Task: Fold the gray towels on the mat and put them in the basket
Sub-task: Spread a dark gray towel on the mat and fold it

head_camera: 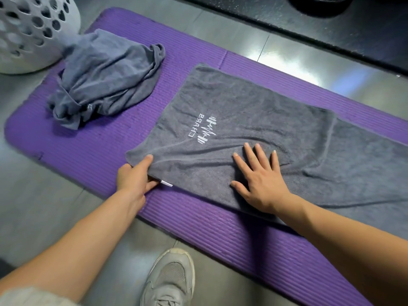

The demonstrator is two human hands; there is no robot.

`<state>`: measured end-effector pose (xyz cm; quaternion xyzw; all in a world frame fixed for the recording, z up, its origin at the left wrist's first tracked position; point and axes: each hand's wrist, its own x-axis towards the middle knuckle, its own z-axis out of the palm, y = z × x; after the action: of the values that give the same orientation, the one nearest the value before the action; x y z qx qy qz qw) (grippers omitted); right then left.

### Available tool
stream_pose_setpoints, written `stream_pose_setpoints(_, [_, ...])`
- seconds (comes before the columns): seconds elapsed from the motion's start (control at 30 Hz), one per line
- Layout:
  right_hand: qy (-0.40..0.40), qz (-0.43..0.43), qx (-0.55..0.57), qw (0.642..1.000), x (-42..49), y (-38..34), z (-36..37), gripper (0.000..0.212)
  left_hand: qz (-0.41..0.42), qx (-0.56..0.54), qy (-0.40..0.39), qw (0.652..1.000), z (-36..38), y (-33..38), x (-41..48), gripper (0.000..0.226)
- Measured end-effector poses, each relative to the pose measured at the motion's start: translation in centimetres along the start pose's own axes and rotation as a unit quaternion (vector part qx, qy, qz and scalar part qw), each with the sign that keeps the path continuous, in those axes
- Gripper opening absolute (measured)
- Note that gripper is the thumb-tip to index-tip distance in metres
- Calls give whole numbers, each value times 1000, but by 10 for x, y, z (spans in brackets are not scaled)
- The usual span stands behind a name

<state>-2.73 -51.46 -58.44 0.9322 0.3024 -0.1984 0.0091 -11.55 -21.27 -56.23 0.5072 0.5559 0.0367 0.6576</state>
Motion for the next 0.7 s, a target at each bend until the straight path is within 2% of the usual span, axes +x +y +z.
stream_pose_setpoints(0.07, [-6,-3,-7,1000,-4,2,4,81,-40,12,-66,997,3,-7,-6,16])
stream_pose_setpoints(0.13, [-8,23,-1,1000,0,9,3,80,-49,8,-87,995,5,-14,-10,13])
stream_pose_setpoints(0.27, [-19,52,27,998,13,27,-8,84,-2,18,-28,999,3,-23,-8,9])
stream_pose_setpoints(0.37, [-19,22,46,999,12,39,-20,87,23,126,19,992,-2,-31,-9,22])
stream_pose_setpoints(0.47, [53,22,128,990,11,56,-32,74,148,305,101,935,-7,-20,-14,50])
stream_pose_setpoints(0.53, [129,60,152,978,10,82,-38,55,269,338,106,895,4,1,-14,45])
stream_pose_setpoints(0.57, [143,91,166,971,7,97,-42,45,321,350,74,877,17,12,-14,36])
stream_pose_setpoints(0.63, [141,163,191,958,-2,132,-52,30,388,379,-41,839,59,29,-13,16])
stream_pose_setpoints(0.7, [118,233,199,944,-15,175,-58,28,423,430,-174,778,115,38,-18,9])
